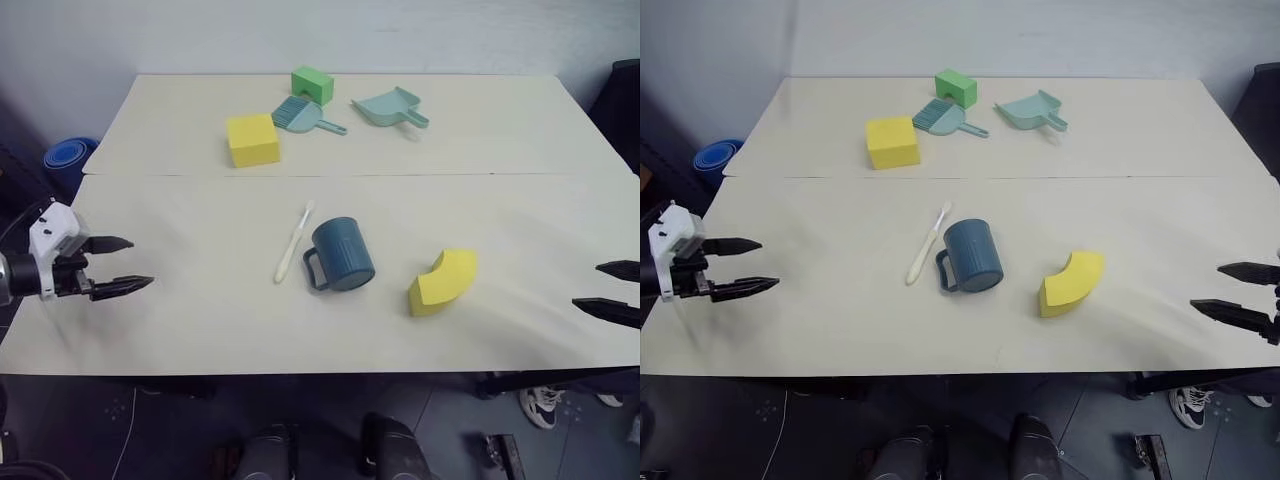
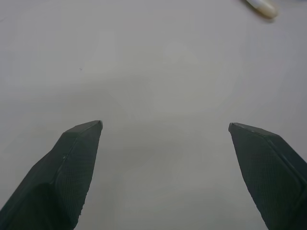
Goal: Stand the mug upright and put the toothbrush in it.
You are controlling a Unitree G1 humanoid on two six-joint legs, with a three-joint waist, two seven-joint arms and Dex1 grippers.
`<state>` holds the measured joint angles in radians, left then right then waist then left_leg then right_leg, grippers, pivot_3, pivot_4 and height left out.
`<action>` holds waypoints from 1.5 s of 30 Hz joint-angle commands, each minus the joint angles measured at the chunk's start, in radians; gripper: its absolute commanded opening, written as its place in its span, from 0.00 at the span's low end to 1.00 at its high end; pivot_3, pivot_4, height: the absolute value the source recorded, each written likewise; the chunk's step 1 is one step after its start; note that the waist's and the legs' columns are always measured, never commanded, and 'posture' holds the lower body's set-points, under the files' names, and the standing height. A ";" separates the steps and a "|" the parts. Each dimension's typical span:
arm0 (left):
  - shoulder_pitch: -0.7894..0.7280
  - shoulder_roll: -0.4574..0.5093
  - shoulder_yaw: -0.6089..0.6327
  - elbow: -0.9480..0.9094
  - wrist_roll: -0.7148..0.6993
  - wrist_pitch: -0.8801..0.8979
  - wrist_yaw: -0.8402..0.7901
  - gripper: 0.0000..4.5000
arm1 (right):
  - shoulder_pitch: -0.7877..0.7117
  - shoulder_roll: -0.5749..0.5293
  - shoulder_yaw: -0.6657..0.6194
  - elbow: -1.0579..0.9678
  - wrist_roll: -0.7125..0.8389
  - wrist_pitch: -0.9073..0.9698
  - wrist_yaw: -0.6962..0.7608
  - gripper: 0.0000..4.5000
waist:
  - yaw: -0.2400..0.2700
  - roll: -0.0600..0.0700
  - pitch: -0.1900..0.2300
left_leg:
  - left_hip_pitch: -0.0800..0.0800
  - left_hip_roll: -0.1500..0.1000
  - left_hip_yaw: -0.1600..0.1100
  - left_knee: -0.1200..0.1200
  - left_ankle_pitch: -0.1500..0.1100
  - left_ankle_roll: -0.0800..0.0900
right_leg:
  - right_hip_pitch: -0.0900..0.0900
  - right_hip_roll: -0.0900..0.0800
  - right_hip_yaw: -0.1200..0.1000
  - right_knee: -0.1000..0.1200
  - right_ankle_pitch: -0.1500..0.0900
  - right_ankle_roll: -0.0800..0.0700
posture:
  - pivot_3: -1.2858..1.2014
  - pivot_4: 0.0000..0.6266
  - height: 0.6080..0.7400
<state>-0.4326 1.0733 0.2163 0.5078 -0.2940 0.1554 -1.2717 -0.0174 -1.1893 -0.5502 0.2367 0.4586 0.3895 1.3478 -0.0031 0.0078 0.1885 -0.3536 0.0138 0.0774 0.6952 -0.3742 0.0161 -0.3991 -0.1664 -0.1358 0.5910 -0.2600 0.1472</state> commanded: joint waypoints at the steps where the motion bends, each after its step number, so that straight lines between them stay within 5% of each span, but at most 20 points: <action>1: -0.022 0.004 0.002 0.005 0.005 -0.025 -0.010 1.00 | -0.001 -0.014 -0.005 -0.024 -0.008 -0.022 0.012 1.00 | -0.001 0.000 0.000 | 0.000 0.000 0.000 0.000 0.000 0.000 | 0.000 0.000 0.000 0.000 0.000 0.000 | 0.52 0.24 1.00; 15: -0.085 -0.057 -0.018 -0.025 -0.019 0.038 -0.014 1.00 | -0.012 0.020 0.006 -0.074 -0.016 -0.035 -0.033 1.00 | 0.001 0.000 0.000 | 0.000 0.000 0.000 0.001 0.000 0.000 | 0.000 0.000 0.000 0.000 0.000 0.000 | 0.52 0.24 1.00; 21: -0.094 -0.064 -0.052 -0.316 -0.126 0.226 -0.081 1.00 | 0.014 0.067 0.026 -0.305 -0.043 -0.091 -0.110 1.00 | 0.002 0.000 0.000 | -0.001 0.000 0.000 0.002 0.000 0.000 | 0.000 0.000 0.000 0.001 0.000 0.000 | 0.52 0.24 1.00; 28: -0.128 -0.076 -0.127 -0.703 -0.316 0.454 -0.125 1.00 | 0.032 0.153 0.190 -0.479 -0.258 -0.356 -0.254 1.00 | 0.004 0.000 0.000 | -0.001 0.000 -0.001 0.003 0.000 0.000 | 0.000 0.000 0.001 0.001 0.000 0.000 | 0.52 0.24 1.00; 40: -0.303 -0.209 -0.288 -0.731 -0.292 0.449 -0.117 1.00 | -0.151 0.267 0.507 -0.348 -0.473 -0.547 -0.371 1.00 | 0.002 0.000 0.000 | -0.001 0.000 0.000 0.004 0.000 0.000 | 0.000 0.002 0.002 0.000 0.000 0.000 | 0.52 0.24 1.00; 44: -0.319 -0.232 -0.298 -0.728 -0.276 0.441 -0.099 1.00 | -0.178 0.272 0.547 -0.296 -0.495 -0.581 -0.369 0.67 | 0.003 -0.001 0.000 | -0.001 0.000 0.000 0.004 0.000 0.000 | 0.000 0.002 0.002 0.000 0.000 0.000 | 0.52 0.24 1.00; 45: -0.320 -0.234 -0.292 -0.733 -0.285 0.450 -0.095 1.00 | -0.178 0.268 0.546 -0.296 -0.492 -0.580 -0.369 0.66 | 0.002 -0.001 0.000 | -0.001 0.000 0.000 0.004 0.000 0.000 | 0.000 0.002 0.002 0.000 0.000 0.000 | 0.52 0.24 1.00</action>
<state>-0.7337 0.8388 -0.0947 -0.2161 -0.5716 0.6050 -1.3756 -0.1999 -0.9169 -0.0092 -0.0725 -0.0206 -0.1828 0.9773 -0.0007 0.0072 0.1886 -0.3549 0.0143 0.0769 0.6993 -0.3743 0.0159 -0.3989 -0.1646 -0.1338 0.5909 -0.2599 0.1473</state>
